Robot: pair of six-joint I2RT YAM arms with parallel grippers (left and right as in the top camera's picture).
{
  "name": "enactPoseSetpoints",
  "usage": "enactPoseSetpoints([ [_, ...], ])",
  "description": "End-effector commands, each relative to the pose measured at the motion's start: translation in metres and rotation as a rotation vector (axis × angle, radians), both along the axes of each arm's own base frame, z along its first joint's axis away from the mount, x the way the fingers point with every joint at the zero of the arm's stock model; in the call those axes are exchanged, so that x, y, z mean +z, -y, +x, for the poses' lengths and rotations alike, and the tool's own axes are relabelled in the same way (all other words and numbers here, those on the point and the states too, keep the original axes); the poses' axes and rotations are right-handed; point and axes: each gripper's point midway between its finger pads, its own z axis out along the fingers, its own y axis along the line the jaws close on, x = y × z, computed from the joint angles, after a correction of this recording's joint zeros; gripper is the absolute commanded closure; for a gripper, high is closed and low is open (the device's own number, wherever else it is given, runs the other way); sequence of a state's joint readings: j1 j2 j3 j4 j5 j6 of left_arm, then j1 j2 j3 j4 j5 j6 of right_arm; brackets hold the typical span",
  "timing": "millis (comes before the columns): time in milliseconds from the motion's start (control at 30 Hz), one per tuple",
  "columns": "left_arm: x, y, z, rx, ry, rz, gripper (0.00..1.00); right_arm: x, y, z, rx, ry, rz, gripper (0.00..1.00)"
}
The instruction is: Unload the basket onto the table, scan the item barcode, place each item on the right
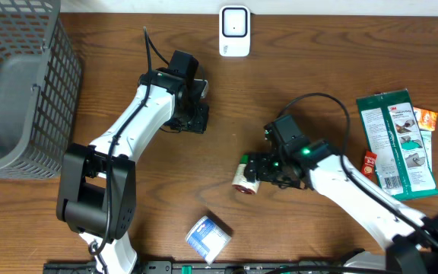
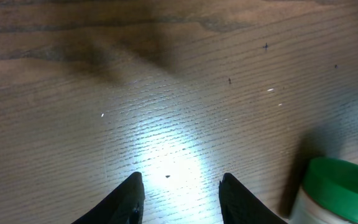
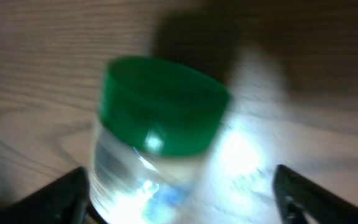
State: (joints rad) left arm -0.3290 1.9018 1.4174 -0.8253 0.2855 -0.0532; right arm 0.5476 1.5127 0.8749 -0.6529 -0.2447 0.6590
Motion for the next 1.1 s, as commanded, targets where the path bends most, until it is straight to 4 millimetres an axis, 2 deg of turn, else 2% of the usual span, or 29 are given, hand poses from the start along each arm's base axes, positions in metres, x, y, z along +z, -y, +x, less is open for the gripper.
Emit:
enactPoseSetpoints([
  [0, 0.010, -0.001, 0.002, 0.005, 0.027, -0.004, 0.59, -0.005, -0.025, -0.003, 0.034, -0.033, 0.078, 0.01],
  [133, 0.010, -0.001, 0.002, 0.005, 0.026, -0.004, 0.59, -0.013, -0.045, 0.004, 0.065, -0.022, 0.138, 0.01],
  [233, 0.010, -0.001, 0.002, 0.005, 0.025, -0.003, 0.59, -0.024, -0.042, 0.001, 0.047, -0.061, 0.117, 0.01],
  [367, 0.010, -0.001, 0.002, 0.005, 0.024, -0.003, 0.58, -0.039, -0.035, -0.010, -0.063, -0.174, 0.076, 0.01],
  [467, 0.010, -0.001, 0.001, 0.005, 0.024, -0.003, 0.58, -0.044, -0.029, -0.018, -0.067, -0.214, 0.048, 0.01],
  [567, 0.010, -0.001, 0.002, 0.005, 0.024, -0.003, 0.59, -0.039, -0.021, -0.020, -0.001, -0.210, 0.014, 0.01],
  [700, 0.010, -0.001, 0.003, 0.005, 0.031, -0.006, 0.59, -0.023, 0.009, -0.004, 0.034, -0.177, -0.135, 0.01],
  [800, 0.010, -0.001, 0.003, 0.005, 0.030, -0.005, 0.58, -0.010, 0.025, -0.003, 0.044, -0.201, -0.194, 0.01],
  [933, 0.010, -0.001, 0.003, 0.008, 0.030, -0.006, 0.58, -0.010, 0.023, -0.011, 0.061, -0.223, -0.196, 0.01],
  [1067, 0.010, -0.001, 0.003, 0.008, 0.030, -0.005, 0.59, -0.008, -0.005, -0.016, 0.111, -0.217, -0.096, 0.01],
])
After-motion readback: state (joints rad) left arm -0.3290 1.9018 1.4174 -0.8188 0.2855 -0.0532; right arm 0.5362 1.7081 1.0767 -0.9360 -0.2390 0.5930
